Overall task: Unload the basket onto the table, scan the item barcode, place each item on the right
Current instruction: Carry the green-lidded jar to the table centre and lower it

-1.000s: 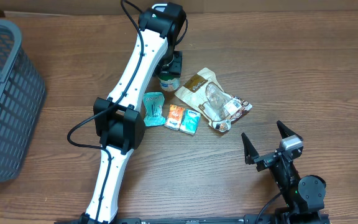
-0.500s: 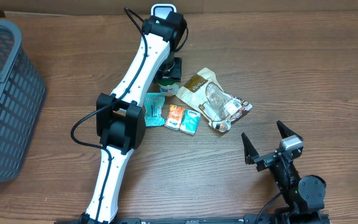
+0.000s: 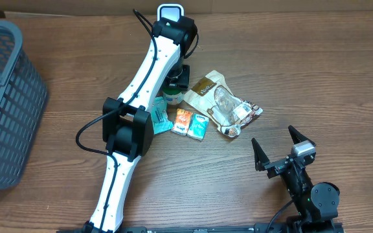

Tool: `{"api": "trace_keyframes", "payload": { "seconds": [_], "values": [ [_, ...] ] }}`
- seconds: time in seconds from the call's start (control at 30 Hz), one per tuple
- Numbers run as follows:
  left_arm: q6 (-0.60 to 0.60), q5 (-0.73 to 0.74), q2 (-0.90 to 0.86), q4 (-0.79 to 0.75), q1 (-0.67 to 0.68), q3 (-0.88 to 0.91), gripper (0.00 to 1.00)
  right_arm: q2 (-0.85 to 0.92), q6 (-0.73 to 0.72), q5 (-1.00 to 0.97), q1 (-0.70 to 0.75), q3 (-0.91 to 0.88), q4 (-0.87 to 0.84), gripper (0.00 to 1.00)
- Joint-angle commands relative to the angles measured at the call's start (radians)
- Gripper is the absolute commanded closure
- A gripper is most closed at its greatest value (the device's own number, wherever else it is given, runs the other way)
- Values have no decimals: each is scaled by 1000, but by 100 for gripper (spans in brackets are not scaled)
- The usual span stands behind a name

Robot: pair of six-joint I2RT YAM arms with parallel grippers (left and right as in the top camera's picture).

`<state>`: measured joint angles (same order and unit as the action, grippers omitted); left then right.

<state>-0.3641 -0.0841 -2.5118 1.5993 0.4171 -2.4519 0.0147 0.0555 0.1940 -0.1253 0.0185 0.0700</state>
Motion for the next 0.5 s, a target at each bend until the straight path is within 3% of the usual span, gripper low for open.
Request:
{"api": "trace_keyframes", "payload": {
  "seconds": [0.0,0.37,0.47],
  "values": [
    [-6,-31,-3,18,13,3,43,-12,-2,-8,-4,-11,-5,0],
    [-10,-84,-3,91,54,4,43,-12,-2,-8,-4,-11,-5,0],
    [-10,-84,-3,91,56,5,39,-12,-2,-8,-4,-11,-5,0]
  ]
}}
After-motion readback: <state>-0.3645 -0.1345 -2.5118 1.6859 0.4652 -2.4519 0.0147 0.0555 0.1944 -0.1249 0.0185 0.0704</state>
